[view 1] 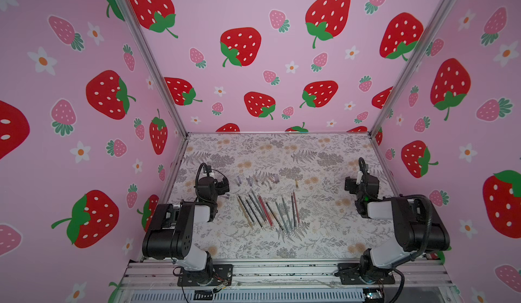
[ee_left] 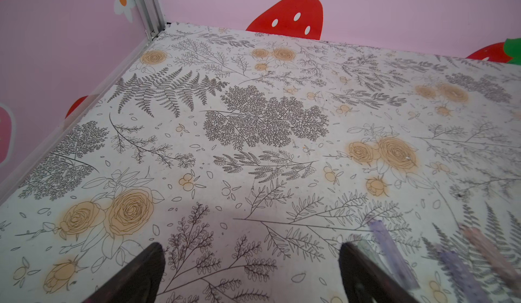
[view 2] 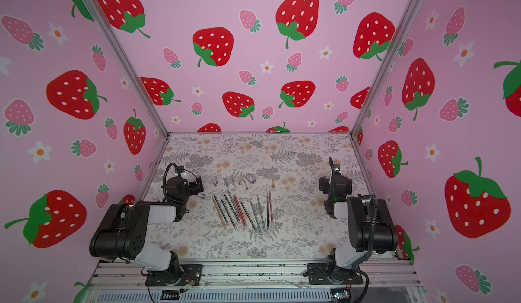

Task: Remove the protective cover of the pencils
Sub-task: Reset both arms

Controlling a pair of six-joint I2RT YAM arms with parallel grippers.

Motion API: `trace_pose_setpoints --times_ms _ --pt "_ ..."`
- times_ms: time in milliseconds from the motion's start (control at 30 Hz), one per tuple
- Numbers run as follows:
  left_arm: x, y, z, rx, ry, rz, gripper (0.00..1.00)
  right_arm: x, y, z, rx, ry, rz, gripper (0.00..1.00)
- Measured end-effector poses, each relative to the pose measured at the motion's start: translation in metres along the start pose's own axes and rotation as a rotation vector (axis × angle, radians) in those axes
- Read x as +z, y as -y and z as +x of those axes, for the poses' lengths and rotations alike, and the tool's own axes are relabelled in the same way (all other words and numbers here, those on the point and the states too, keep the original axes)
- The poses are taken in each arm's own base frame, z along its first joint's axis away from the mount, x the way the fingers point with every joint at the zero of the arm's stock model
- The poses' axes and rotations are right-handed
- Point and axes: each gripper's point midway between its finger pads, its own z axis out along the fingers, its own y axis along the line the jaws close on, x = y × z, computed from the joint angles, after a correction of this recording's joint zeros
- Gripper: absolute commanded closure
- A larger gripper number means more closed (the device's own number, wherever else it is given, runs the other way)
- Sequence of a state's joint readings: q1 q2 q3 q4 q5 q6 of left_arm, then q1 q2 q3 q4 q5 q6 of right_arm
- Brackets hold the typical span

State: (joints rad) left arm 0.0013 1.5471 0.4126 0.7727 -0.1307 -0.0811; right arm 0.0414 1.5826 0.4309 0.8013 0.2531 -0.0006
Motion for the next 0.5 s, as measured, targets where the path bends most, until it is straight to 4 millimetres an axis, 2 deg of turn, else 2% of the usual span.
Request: trace_pose_setpoints --times_ms 500 --pt "0.0000 0.0000 0.0000 0.006 0.000 0.000 0.01 -0.0002 -0.0029 -0.0012 -0.003 0.003 -0.007 0.01"
